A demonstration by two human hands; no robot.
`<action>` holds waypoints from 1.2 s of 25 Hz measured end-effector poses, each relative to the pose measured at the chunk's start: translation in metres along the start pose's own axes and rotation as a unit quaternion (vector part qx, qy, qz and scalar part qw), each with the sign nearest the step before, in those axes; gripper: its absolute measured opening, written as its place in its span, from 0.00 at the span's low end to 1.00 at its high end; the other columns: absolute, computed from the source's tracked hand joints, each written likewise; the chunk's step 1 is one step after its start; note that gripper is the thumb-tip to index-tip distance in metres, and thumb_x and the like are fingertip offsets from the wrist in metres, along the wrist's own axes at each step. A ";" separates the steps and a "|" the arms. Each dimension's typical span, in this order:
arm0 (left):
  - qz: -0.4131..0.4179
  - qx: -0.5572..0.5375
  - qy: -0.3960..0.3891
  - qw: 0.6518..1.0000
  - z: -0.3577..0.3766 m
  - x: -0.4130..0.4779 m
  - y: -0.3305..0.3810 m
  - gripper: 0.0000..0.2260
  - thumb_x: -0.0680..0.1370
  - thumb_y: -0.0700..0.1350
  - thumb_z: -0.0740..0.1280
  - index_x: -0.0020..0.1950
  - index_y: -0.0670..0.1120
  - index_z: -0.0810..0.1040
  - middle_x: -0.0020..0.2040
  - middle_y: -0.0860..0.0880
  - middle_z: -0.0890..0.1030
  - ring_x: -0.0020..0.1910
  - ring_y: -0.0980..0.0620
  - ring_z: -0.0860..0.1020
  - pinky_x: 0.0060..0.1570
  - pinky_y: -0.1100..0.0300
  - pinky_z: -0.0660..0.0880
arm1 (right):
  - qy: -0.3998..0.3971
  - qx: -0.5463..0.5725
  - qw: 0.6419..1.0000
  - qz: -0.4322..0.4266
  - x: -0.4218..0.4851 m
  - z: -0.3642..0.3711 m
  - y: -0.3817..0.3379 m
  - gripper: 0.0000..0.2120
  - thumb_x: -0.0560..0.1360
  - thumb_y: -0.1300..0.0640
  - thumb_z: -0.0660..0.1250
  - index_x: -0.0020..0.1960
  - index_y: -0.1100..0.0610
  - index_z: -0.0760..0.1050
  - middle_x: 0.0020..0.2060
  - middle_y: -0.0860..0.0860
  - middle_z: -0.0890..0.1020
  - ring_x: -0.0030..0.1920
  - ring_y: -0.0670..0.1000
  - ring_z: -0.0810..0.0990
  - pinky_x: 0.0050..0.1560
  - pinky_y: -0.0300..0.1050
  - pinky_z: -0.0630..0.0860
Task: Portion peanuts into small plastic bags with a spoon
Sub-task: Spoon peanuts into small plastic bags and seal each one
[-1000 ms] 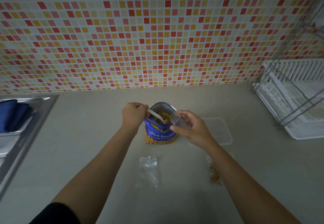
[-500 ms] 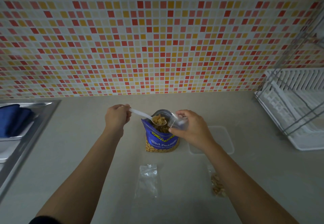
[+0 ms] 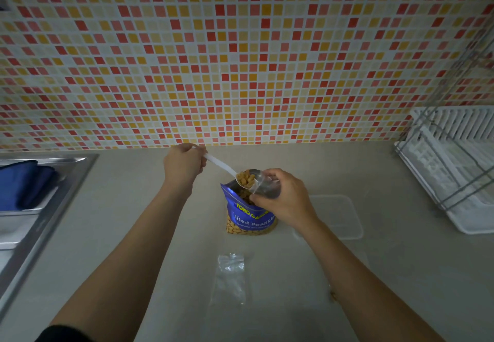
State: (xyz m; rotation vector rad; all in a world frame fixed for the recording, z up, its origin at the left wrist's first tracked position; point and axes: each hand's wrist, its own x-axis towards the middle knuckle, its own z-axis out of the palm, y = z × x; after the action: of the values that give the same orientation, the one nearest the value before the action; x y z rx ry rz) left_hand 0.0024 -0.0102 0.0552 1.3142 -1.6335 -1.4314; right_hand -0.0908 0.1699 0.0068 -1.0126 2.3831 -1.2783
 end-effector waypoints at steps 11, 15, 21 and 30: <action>-0.137 -0.096 -0.024 0.986 -0.005 0.014 -0.040 0.06 0.77 0.40 0.63 0.45 0.38 0.78 0.33 0.45 0.74 0.32 0.52 0.71 0.35 0.61 0.70 | -0.014 -0.091 0.996 0.019 0.003 -0.016 0.002 0.28 0.62 0.46 0.76 0.59 0.52 0.74 0.53 0.49 0.80 0.49 0.50 0.78 0.49 0.44 0.75; -0.100 -0.108 -0.025 0.989 -0.007 0.012 -0.022 0.06 0.77 0.40 0.63 0.44 0.39 0.78 0.33 0.46 0.73 0.33 0.52 0.70 0.37 0.61 0.70 | -0.023 -0.099 0.995 0.004 0.004 -0.012 0.000 0.26 0.61 0.46 0.75 0.57 0.50 0.74 0.52 0.48 0.80 0.50 0.50 0.78 0.49 0.46 0.77; 0.169 0.059 -0.086 0.980 -0.005 -0.030 0.023 0.08 0.77 0.44 0.64 0.46 0.42 0.81 0.34 0.47 0.79 0.34 0.52 0.77 0.38 0.60 0.74 | 0.023 0.052 0.998 0.028 0.002 0.004 -0.007 0.22 0.61 0.49 0.77 0.53 0.49 0.76 0.47 0.45 0.80 0.46 0.45 0.78 0.46 0.38 0.74; 0.340 0.024 0.042 0.939 -0.022 -0.042 0.045 0.09 0.75 0.48 0.64 0.43 0.45 0.81 0.34 0.42 0.80 0.34 0.41 0.79 0.39 0.48 0.78 | 0.104 0.283 0.952 0.043 -0.004 -0.003 -0.005 0.19 0.65 0.55 0.77 0.53 0.45 0.74 0.50 0.44 0.80 0.47 0.40 0.78 0.40 0.29 0.74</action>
State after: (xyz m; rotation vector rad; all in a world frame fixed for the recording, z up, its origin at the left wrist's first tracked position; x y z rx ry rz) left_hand 0.0227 0.0177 0.1108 0.6968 -1.8220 -0.9018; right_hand -0.0870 0.1722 0.0124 -0.6150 1.9616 -1.9528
